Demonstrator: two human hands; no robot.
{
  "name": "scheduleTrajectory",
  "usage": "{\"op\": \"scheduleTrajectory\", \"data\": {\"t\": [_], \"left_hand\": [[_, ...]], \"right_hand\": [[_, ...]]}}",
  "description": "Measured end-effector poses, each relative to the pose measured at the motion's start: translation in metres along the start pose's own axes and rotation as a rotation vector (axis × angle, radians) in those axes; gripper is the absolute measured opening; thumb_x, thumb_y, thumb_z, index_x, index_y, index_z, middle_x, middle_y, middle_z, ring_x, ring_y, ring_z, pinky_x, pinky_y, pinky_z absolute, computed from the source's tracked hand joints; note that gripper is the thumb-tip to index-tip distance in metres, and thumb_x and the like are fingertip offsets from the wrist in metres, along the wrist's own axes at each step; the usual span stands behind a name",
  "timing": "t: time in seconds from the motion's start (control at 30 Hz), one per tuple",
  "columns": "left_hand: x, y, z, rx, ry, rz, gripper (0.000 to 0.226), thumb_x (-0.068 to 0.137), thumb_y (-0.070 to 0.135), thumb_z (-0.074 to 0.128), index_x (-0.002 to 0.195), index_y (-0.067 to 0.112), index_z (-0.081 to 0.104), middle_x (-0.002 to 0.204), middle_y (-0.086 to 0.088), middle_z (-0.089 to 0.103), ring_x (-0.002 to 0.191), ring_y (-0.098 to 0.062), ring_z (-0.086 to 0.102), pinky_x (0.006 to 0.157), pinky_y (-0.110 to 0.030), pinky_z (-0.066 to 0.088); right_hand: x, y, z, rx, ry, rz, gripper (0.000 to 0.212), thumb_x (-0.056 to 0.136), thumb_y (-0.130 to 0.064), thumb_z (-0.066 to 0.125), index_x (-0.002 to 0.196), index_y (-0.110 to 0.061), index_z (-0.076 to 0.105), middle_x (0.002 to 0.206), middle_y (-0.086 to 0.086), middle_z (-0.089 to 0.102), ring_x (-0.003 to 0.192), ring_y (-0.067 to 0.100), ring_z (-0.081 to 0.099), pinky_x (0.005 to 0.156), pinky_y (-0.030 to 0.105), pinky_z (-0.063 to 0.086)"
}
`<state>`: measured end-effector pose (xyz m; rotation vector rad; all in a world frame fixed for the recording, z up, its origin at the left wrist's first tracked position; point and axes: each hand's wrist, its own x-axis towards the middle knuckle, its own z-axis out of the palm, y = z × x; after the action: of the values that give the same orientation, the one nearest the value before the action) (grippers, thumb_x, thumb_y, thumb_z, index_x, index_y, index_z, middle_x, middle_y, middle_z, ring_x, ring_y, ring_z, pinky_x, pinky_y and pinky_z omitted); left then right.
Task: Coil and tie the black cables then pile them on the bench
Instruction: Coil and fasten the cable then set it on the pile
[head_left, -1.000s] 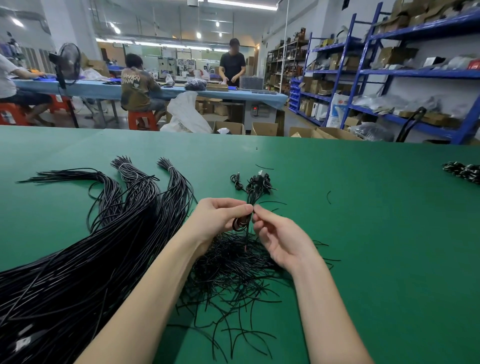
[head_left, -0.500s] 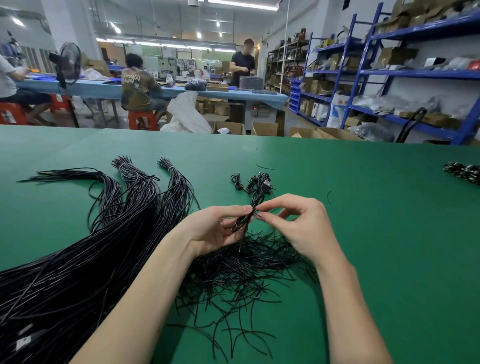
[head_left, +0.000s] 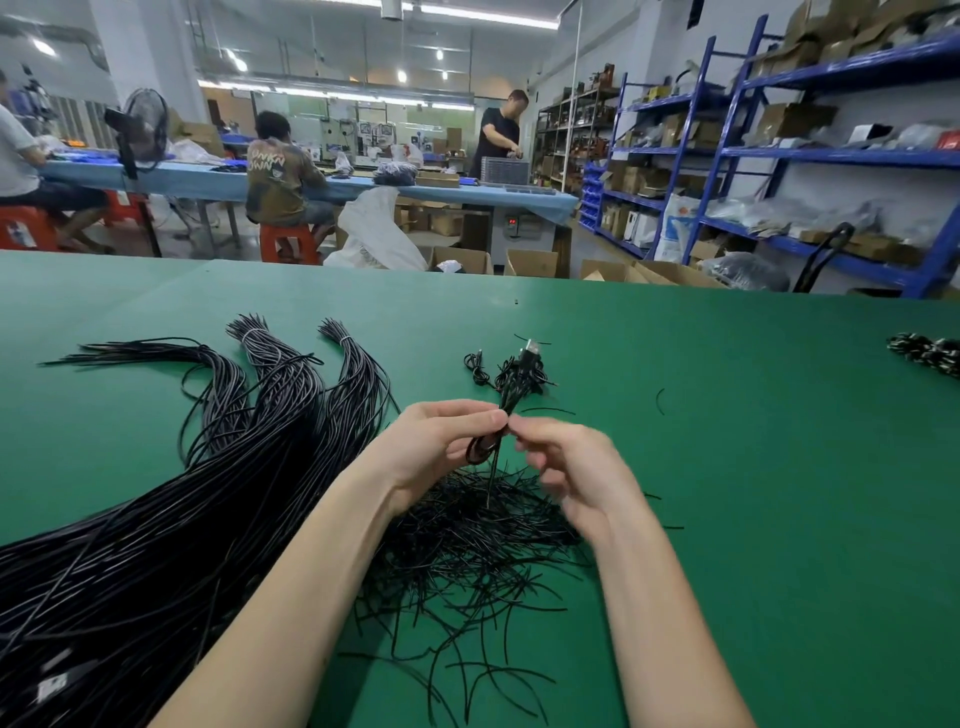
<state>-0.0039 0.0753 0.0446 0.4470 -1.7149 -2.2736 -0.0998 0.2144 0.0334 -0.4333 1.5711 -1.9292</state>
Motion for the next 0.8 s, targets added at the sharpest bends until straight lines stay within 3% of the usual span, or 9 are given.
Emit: {"op": "scheduleTrajectory", "data": {"t": [0.03,0.1,0.23,0.3,0.43,0.53,0.6,0.7,0.8], "left_hand": [[0.001,-0.001,-0.001,0.027,0.034,0.012,0.031,0.073,0.017,0.080,0.100,0.003,0.075,0.087,-0.006,0.076,0.073,-0.008,0.068,0.066,-0.016,0.053],[0.003,-0.003,-0.003,0.066,0.102,0.003,0.024,0.079,0.014,0.079,0.101,0.003,0.076,0.087,-0.006,0.076,0.069,-0.007,0.068,0.063,-0.016,0.053],[0.005,-0.003,-0.006,-0.024,0.149,-0.114,0.011,0.083,0.013,0.076,0.093,0.007,0.076,0.079,-0.004,0.075,0.060,-0.008,0.065,0.058,-0.018,0.052],[0.004,-0.001,-0.007,-0.075,0.142,-0.149,0.011,0.082,0.011,0.076,0.092,0.008,0.074,0.077,-0.005,0.074,0.058,-0.009,0.064,0.059,-0.019,0.053],[0.004,0.000,-0.006,-0.103,0.114,-0.180,0.009,0.082,0.010,0.075,0.091,0.010,0.073,0.081,-0.006,0.075,0.062,-0.009,0.065,0.063,-0.019,0.053],[0.004,0.000,-0.006,-0.067,0.102,-0.201,0.006,0.084,0.011,0.073,0.090,0.011,0.073,0.084,-0.006,0.073,0.065,-0.010,0.062,0.068,-0.021,0.050],[0.003,-0.001,-0.007,-0.041,0.091,-0.199,0.005,0.084,0.011,0.073,0.089,0.011,0.074,0.082,-0.005,0.073,0.063,-0.009,0.062,0.063,-0.019,0.051],[0.004,-0.001,-0.010,0.037,0.089,-0.120,0.008,0.086,0.010,0.074,0.093,0.006,0.076,0.083,-0.005,0.073,0.062,-0.009,0.064,0.060,-0.019,0.053],[0.003,0.000,-0.010,0.128,0.104,-0.026,0.008,0.084,0.008,0.077,0.091,0.005,0.077,0.085,-0.009,0.076,0.066,-0.010,0.066,0.065,-0.017,0.055]], "right_hand": [[0.002,0.003,0.004,0.158,-0.017,0.141,0.008,0.079,-0.012,0.080,0.076,-0.010,0.073,0.066,-0.001,0.063,0.043,0.003,0.044,0.035,0.013,0.026],[0.006,0.011,0.009,0.185,0.006,0.175,0.008,0.082,-0.014,0.080,0.080,-0.010,0.073,0.066,-0.003,0.065,0.043,0.003,0.045,0.034,0.013,0.027],[0.007,0.016,0.005,-0.493,0.150,-0.399,0.009,0.082,-0.036,0.084,0.086,-0.031,0.078,0.080,-0.017,0.075,0.052,0.006,0.057,0.053,0.016,0.045],[0.007,0.016,-0.002,-0.764,0.204,-0.612,0.021,0.078,-0.048,0.082,0.096,-0.042,0.075,0.091,-0.028,0.072,0.056,0.006,0.060,0.059,0.017,0.049],[0.004,0.016,-0.007,-0.866,0.177,-0.865,0.022,0.082,-0.053,0.070,0.101,-0.043,0.076,0.104,-0.033,0.069,0.067,0.006,0.065,0.066,0.026,0.055],[0.004,0.019,-0.006,-0.838,0.177,-0.901,0.014,0.089,-0.045,0.072,0.094,-0.036,0.081,0.097,-0.028,0.072,0.071,0.006,0.065,0.065,0.031,0.056],[0.006,0.022,-0.006,-0.849,0.188,-0.935,0.009,0.090,-0.039,0.074,0.088,-0.032,0.080,0.092,-0.026,0.071,0.069,0.006,0.064,0.064,0.028,0.054],[0.009,0.021,-0.002,-0.838,0.185,-0.816,0.012,0.088,-0.034,0.077,0.077,-0.032,0.078,0.079,-0.023,0.071,0.063,0.006,0.060,0.059,0.016,0.046],[0.012,0.012,0.000,-0.464,0.102,-0.279,0.017,0.086,-0.023,0.079,0.069,-0.021,0.080,0.069,-0.005,0.074,0.050,0.003,0.050,0.045,0.012,0.037]]}}
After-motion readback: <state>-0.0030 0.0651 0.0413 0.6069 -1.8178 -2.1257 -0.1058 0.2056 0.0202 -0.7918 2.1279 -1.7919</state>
